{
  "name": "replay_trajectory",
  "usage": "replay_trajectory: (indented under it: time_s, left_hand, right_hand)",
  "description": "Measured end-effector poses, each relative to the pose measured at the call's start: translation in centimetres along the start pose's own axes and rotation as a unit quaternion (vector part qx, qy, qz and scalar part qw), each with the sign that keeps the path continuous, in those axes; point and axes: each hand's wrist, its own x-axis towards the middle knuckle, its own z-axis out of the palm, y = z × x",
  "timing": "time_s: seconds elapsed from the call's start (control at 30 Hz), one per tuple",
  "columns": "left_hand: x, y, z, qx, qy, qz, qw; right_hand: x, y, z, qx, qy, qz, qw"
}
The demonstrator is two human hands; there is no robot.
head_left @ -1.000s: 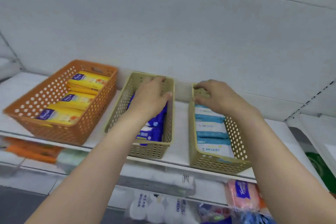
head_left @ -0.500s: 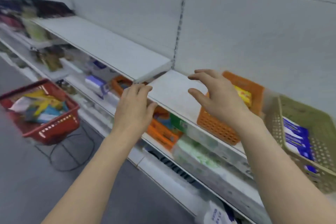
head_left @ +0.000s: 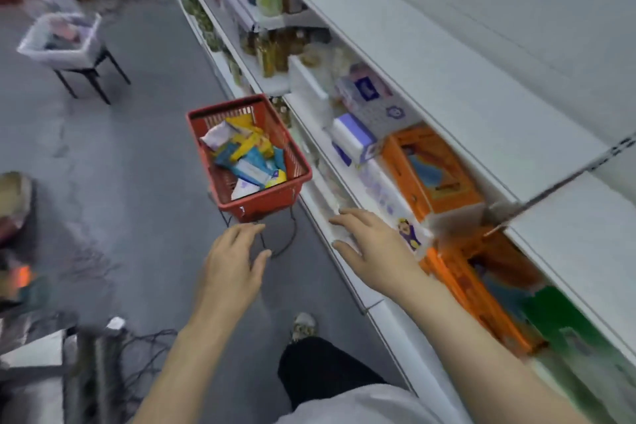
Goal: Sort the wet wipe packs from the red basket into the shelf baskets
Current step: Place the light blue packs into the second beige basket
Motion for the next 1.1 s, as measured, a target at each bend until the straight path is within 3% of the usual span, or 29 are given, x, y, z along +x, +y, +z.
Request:
replay_trajectory:
  time_s: [0.13,0.43,0.63,0.87,1.1]
  left_hand:
    - [7.3,-5.0,-2.9,0.032,-0.019,-0.071,0.997]
    - [21.5,-13.1,-3.2,0.019,-0.1,-0.133,0.986]
    - [33.3,-20.1,1.2,0.016,-0.22,-0.152,0.963]
    - [41.6,-25.3,7.6,-0.002,-0.307,-0.179,0.934]
    - [43.2,-28.8,13.2,-0.046,-0.273,-0.282,0.919]
  right_hand:
    - [9.8,-0.7,2.8,0.003,-0.056,-0.018,0.998]
    - [28.4,-3.0,8.2,0.007,-0.133,0.007,0.991]
    - [38.0,0.6,13.6,0.05,-0.135,0.133,0.981]
    - [45.5,4.7,20.6,0.069,-0.238,0.246,0.937]
    - [53.3,7.4,29.7,0.063,-0.314,0.25,0.914]
